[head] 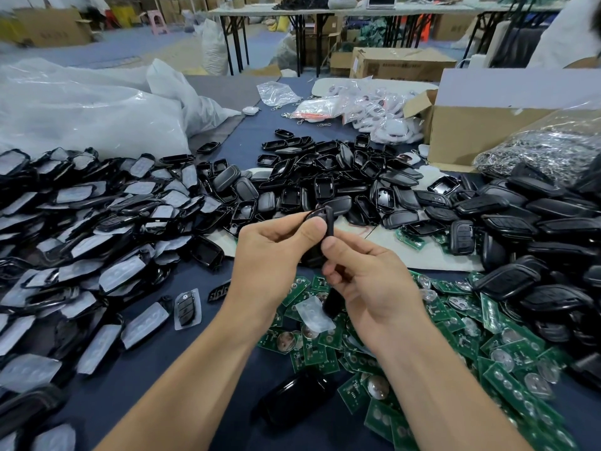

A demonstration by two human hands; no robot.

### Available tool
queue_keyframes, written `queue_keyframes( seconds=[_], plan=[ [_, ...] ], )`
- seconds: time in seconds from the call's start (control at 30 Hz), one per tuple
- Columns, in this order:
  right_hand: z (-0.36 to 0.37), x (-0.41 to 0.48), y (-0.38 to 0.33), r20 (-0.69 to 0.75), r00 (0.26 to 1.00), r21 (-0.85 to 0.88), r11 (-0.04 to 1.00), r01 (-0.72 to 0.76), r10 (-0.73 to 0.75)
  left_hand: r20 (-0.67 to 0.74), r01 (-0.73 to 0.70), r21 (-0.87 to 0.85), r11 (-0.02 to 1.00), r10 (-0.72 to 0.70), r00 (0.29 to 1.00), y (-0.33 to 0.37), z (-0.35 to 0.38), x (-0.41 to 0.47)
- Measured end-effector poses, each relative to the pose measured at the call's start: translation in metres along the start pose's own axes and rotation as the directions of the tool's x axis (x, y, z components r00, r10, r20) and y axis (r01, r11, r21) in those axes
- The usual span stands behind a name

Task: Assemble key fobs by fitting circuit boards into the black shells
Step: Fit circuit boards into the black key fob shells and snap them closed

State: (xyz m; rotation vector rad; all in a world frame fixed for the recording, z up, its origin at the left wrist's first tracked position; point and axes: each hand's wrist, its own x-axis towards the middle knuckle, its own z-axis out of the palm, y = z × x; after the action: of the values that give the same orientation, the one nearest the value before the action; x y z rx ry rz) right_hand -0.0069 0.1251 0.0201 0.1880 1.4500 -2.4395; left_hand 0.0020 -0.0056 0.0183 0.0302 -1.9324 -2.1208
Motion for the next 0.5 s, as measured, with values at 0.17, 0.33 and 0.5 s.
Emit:
queue_keyframes(
  seconds=[0.17,0.33,0.5],
  plan=[
    [0.0009,-0.0007,0.0009,-0.014,1.000,-0.036,0.999,-0.008,0.007,-0.043,0.022,-0.014,1.000,-0.023,0.999,0.0014,0.0003,-0.0034],
    [0.0007,-0.0014,0.0053,0.006,1.000,-0.092,0.996,0.017,-0.016,-0.095,0.022,-0.003,1.000,-0.022,0.995,0.0027,0.0010,-0.0056],
    [-0.0004,-0.0001,0.0029,0.034,0.999,-0.126,0.992,0.008,-0.004,-0.090,0.062,-0.017,0.998,-0.063,0.994,0.0036,0.0000,-0.0040]
  ],
)
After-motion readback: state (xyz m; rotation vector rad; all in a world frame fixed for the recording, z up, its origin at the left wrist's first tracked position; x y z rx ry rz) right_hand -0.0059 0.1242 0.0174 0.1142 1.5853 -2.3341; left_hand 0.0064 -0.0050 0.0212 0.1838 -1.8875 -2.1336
